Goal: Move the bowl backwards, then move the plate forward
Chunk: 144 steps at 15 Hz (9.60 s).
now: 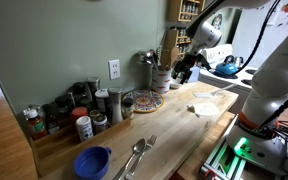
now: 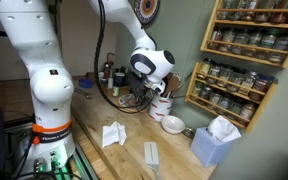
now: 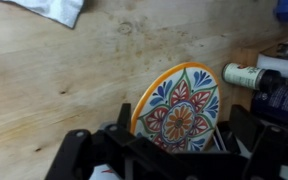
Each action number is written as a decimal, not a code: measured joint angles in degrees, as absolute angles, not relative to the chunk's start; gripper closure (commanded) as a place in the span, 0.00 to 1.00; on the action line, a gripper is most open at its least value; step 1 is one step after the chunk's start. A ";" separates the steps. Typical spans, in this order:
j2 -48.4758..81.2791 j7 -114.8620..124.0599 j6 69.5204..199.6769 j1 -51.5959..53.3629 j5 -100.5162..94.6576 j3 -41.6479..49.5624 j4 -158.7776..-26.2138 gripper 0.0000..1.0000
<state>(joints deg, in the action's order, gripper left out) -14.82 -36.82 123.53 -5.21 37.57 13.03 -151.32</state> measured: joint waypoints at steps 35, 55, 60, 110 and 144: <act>12.24 -52.59 128.20 -5.38 75.28 7.40 -141.95 0.00; 17.20 -56.48 126.79 -5.22 84.19 5.09 -139.31 0.66; 18.00 -58.07 126.64 -5.38 85.35 5.18 -139.31 1.00; 18.43 -79.52 100.26 -10.45 49.48 8.13 -141.53 0.98; -15.65 -40.71 130.28 -4.46 52.91 2.75 -157.65 0.00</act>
